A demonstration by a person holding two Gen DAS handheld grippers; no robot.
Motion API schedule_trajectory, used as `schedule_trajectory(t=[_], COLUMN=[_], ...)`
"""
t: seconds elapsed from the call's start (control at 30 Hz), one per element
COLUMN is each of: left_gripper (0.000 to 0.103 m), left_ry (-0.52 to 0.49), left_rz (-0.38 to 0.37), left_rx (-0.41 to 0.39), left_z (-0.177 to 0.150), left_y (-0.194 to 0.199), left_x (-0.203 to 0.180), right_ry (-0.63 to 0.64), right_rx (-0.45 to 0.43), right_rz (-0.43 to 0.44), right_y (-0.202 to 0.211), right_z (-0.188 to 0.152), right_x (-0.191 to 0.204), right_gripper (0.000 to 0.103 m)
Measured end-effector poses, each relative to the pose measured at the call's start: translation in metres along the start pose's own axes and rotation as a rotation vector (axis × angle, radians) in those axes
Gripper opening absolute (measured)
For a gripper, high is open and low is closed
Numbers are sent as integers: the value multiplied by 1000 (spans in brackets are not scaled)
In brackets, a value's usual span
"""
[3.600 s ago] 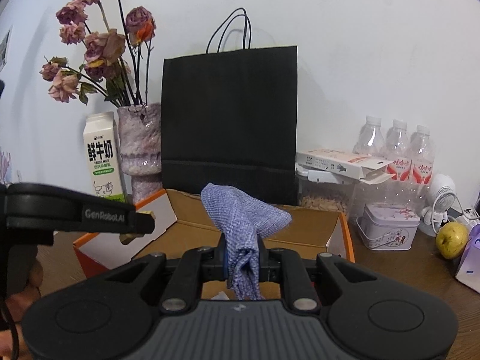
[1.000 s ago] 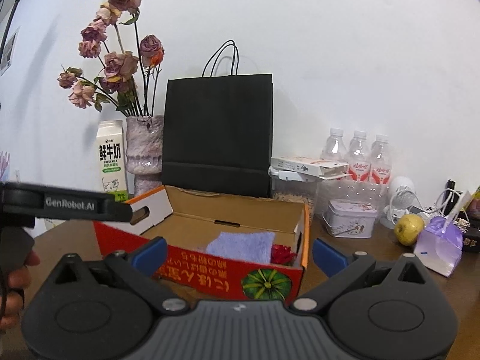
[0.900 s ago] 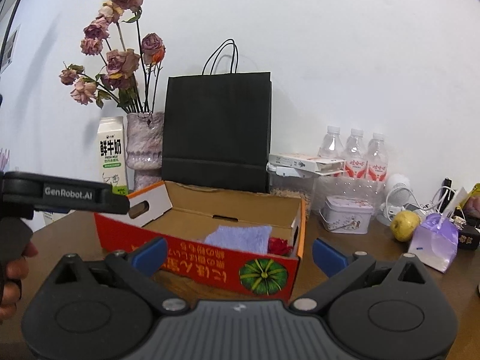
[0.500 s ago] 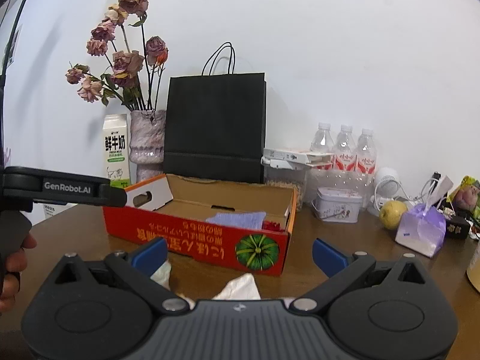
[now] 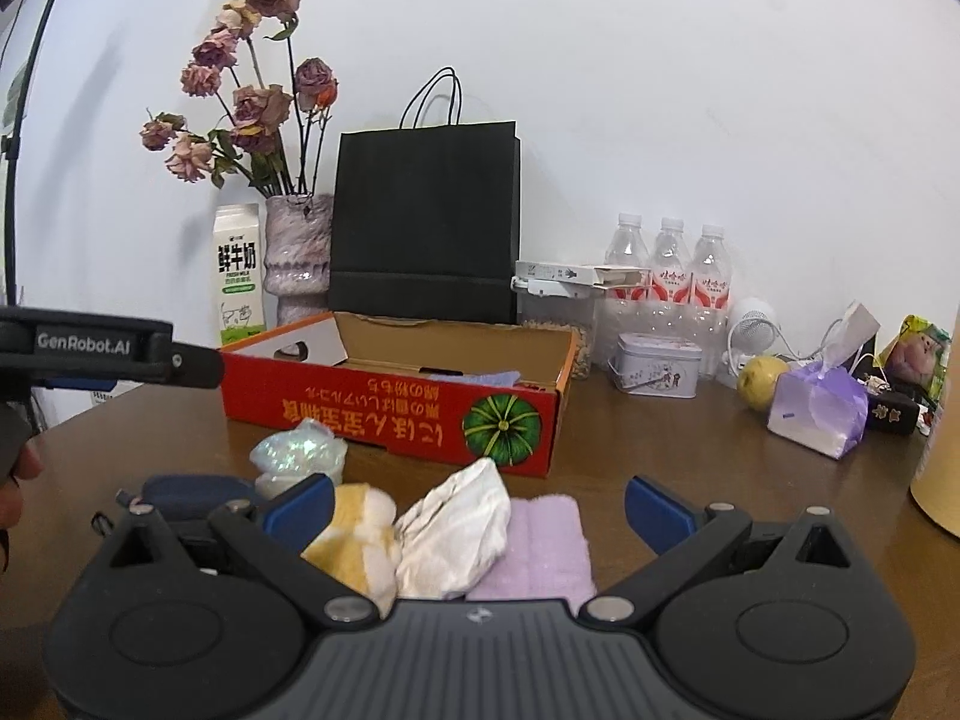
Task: Organize objects
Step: 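Withdraw both grippers from the box back over the table, then move the right gripper to the plush sheep while the left approaches the navy pouch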
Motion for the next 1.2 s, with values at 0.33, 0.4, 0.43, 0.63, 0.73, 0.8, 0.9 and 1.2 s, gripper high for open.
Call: schedule_trajectory(t=[0.33,0.4,0.43,0.63,0.73,0.8,0.9,1.2], left_gripper=[103,103,103,103,103,103,103,103], left_ry=[50,55,56,49,34,28,35,48], left_rz=[16,18,19,25,28,34,40,72], left_rx=[34,32,30,49,56,63,79,94], left_z=[-28,-29,-29,-32,-32,-33,-34,-31], left_y=[18,23,26,34,39,42,47,63], left_x=[11,12,12,13,13,14,18,33], right_ry=[19,23,22,23,48,62,72,140], right_rx=[26,33,30,35,37,46,66,145], right_rz=[20,28,32,63,96,122,161,247], right_y=[19,22,25,31,32,33,30,9], right_z=[-19,-22,-23,-25,-26,-26,-25,-18], right_x=[2,4,4,10,21,28,38,74], right_gripper=[103,103,103,103,103,103,103,103])
Point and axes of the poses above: each gripper's, at about its wrist camera, not at the fingertips, and y roughly against the way its jaws point, x to its left, z to its top, the point moved 9 cm from there along -y, roughly the way its jaws point, and after that the axes turned 11 degrees about -z, right-handed, at the moved point
